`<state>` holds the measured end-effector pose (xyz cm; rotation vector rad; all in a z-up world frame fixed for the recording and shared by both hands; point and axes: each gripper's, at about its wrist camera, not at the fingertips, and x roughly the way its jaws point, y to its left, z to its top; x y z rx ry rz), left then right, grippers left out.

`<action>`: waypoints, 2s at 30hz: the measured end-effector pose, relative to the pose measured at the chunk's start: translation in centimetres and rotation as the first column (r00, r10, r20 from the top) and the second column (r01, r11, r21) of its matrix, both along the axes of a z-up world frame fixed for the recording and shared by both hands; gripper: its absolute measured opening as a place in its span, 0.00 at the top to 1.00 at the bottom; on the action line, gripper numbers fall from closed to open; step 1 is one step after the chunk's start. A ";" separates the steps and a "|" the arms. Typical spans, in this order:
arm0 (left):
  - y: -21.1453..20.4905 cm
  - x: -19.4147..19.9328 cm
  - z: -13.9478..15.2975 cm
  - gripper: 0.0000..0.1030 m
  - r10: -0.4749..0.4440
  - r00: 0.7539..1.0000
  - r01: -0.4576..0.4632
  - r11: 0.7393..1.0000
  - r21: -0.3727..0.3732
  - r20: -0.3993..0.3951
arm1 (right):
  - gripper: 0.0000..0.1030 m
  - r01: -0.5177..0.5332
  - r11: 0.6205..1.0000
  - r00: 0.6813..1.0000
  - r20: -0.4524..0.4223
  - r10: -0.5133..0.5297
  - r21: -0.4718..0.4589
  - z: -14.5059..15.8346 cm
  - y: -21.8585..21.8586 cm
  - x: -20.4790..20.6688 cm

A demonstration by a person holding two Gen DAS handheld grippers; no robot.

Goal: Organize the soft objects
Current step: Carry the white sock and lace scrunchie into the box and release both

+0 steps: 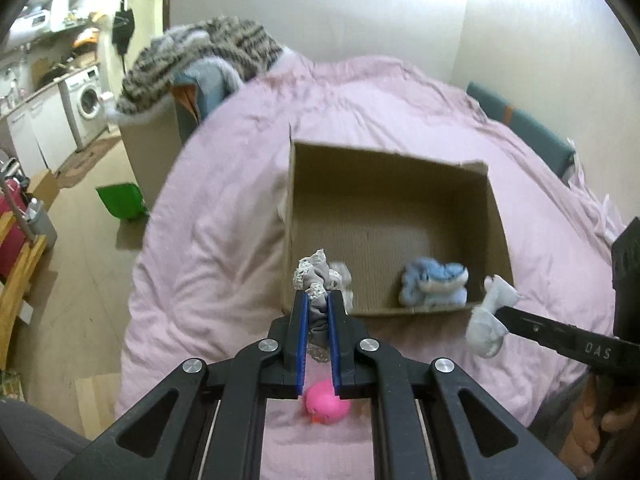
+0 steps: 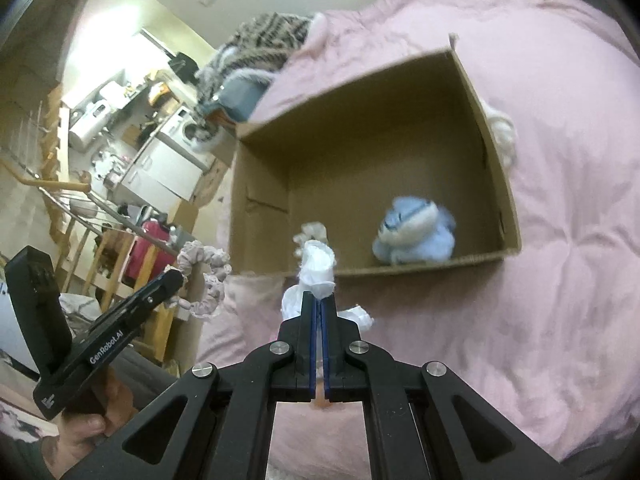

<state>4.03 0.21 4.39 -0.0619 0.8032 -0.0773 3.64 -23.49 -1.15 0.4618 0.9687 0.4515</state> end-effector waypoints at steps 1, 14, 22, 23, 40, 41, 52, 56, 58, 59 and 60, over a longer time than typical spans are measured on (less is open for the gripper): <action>0.1 0.1 0.4 0.91 0.005 1.000 -0.004 1.000 -0.003 0.009 | 0.96 0.000 1.000 1.000 0.012 0.000 -0.003 0.4 0.0 0.0; -1.1 5.4 3.0 0.91 -0.034 0.998 0.032 0.999 0.039 0.056 | 0.96 0.040 0.998 0.993 0.112 -0.034 -0.049 4.1 -1.5 4.0; -2.7 8.6 -0.1 0.91 -0.051 0.998 0.048 0.997 0.059 0.041 | 0.96 0.046 0.997 0.997 0.071 -0.041 -0.067 1.3 -0.8 6.5; -2.7 8.9 -0.7 0.91 -0.047 0.998 0.045 0.997 0.064 0.032 | 0.96 0.046 0.996 0.997 0.060 -0.042 -0.071 0.9 -0.7 6.7; -2.6 10.0 -3.8 0.91 -0.044 0.996 0.046 0.999 0.022 -0.083 | 0.96 -0.005 0.990 1.000 -0.017 0.003 -0.140 -1.9 1.1 7.2; -2.7 10.0 -3.9 0.91 -0.046 0.995 0.048 0.999 0.019 -0.086 | 0.96 -0.010 0.989 1.000 -0.021 0.007 -0.146 -2.0 1.2 7.2; -2.5 10.3 -4.3 0.91 -0.028 0.994 0.031 0.999 0.019 -0.109 | 0.96 -0.026 0.987 0.999 -0.035 0.021 -0.160 -2.2 1.8 7.4; -2.6 10.3 -4.3 0.91 -0.036 0.994 0.038 0.999 0.025 -0.105 | 0.96 -0.017 0.988 1.000 -0.026 0.013 -0.156 -2.1 1.5 7.3; -2.6 10.3 -4.3 0.91 -0.037 0.994 0.040 0.999 0.032 -0.100 | 0.96 -0.014 0.988 1.000 -0.025 0.010 -0.155 -2.1 1.5 7.2; -2.6 10.3 -4.3 0.91 -0.038 0.994 0.041 0.999 0.033 -0.099 | 0.96 -0.011 0.988 1.000 -0.026 0.008 -0.153 -2.2 1.4 7.2; -2.6 10.2 -4.4 0.91 -0.042 0.994 0.044 0.999 0.024 -0.099 | 0.96 -0.009 0.989 1.000 -0.027 0.005 -0.150 -2.2 1.4 7.2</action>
